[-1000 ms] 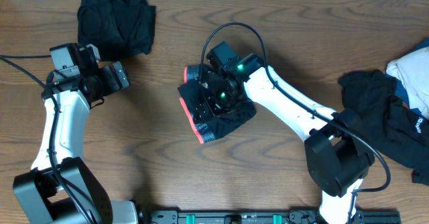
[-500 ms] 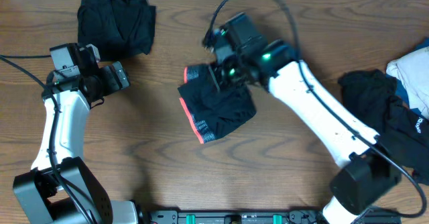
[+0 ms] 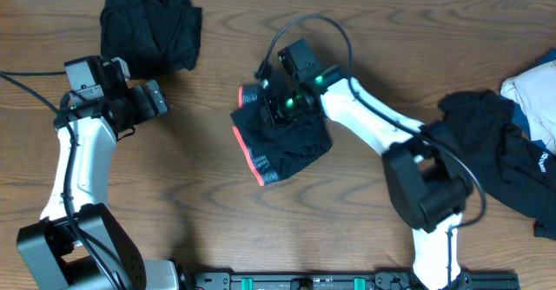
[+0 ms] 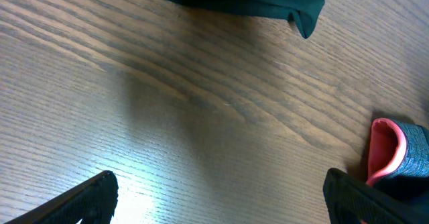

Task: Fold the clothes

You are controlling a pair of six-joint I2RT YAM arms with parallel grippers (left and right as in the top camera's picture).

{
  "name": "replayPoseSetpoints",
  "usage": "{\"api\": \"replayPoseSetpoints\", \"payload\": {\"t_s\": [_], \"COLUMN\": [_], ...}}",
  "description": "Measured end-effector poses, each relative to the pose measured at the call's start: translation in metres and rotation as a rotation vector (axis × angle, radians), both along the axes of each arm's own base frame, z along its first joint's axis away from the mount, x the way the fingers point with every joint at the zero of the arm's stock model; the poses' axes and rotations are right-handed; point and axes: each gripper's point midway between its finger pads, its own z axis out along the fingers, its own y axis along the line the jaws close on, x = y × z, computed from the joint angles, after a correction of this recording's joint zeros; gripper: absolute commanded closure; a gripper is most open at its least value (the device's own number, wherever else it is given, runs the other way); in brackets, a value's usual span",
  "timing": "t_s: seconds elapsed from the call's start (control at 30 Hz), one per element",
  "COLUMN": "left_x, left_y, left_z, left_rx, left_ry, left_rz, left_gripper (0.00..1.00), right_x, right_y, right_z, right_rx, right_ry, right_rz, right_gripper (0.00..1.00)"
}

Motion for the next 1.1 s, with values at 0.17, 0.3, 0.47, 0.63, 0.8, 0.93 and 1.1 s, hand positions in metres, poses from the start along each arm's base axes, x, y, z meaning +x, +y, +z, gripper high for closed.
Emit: {"api": "replayPoseSetpoints", "payload": {"t_s": [0.17,0.3,0.47,0.63,0.8,0.93,1.1], "left_x": [-0.001,-0.002,-0.002,-0.002,-0.002,-0.002,-0.002], "left_y": [0.0,-0.001,-0.001,-0.001,-0.001,-0.001,-0.001], "left_z": [-0.001,-0.001,-0.001,-0.001,-0.001,-0.001,-0.001], "left_rx": [-0.002,-0.003,-0.003,-0.003,-0.003,-0.003,-0.004], "left_ry": [0.004,0.009,0.011,0.011,0.011,0.011,0.011], "left_rz": [0.0,0.0,0.0,0.0,0.0,0.0,0.0], "left_gripper": [0.02,0.02,0.02,0.02,0.02,0.02,0.02], "right_x": [-0.03,-0.052,-0.056,-0.053,-0.052,-0.054,-0.067], "right_y": [-0.003,-0.01,-0.011,-0.009,-0.008,-0.009,-0.018], "right_z": [-0.018,-0.022,-0.019,0.007,0.049,0.043,0.007], "right_rx": [0.007,-0.023,-0.015,0.022,0.079,0.071,0.022], "right_ry": [0.208,0.353,0.379,0.324,0.227,0.229,0.298], "right_rz": [0.031,0.031,0.034,0.041,0.062,0.067,0.062], "right_gripper": [0.99,0.99,0.99,0.99,0.99,0.98,0.97]}}
